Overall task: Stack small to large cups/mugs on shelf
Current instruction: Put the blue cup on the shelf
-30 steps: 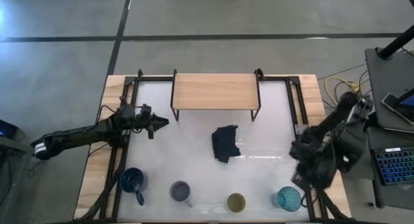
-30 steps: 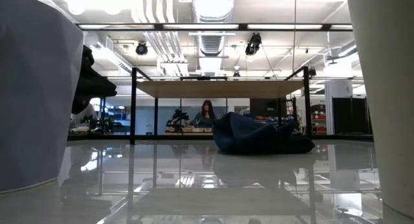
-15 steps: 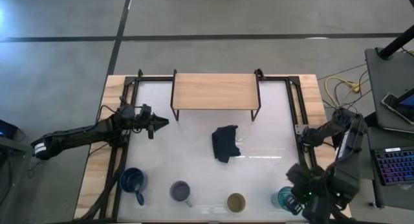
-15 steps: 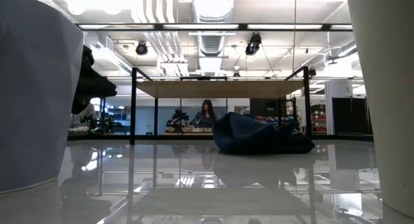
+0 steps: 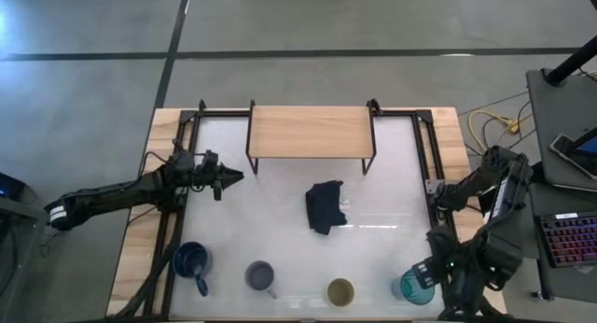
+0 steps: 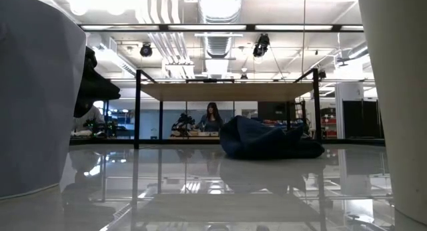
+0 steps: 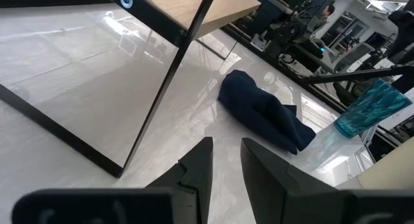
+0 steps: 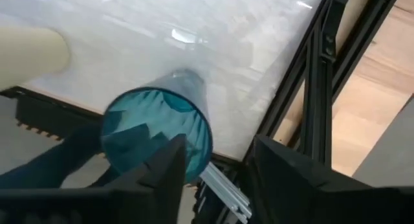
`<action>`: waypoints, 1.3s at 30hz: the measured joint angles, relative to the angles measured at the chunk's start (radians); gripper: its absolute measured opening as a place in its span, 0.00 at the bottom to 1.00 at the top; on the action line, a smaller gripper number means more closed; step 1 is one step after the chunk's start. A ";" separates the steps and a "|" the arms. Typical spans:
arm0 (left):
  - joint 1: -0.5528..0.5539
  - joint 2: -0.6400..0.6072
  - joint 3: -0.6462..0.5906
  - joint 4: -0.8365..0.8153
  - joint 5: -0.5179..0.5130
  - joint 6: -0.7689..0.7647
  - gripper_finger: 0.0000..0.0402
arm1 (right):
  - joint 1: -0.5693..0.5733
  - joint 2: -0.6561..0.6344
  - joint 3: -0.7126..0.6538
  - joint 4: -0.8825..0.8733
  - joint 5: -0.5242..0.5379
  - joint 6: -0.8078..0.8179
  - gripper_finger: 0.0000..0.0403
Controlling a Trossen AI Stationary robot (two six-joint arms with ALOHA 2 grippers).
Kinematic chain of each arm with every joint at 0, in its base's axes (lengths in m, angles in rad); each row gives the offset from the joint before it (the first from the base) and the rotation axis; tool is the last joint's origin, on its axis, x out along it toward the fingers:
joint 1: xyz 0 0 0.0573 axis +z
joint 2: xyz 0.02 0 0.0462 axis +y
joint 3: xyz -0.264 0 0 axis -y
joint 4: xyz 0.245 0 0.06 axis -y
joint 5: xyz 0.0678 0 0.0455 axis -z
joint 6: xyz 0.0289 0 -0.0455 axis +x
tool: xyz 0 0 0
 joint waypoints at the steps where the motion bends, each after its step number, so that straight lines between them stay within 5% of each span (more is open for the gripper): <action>1: 0.000 0.001 0.000 0.000 0.000 0.000 0.17 | 0.000 0.002 -0.006 0.004 -0.001 -0.001 0.49; 39: 0.000 -0.001 0.000 0.000 0.000 0.000 0.17 | 0.028 0.182 -0.082 0.161 -0.031 0.005 0.51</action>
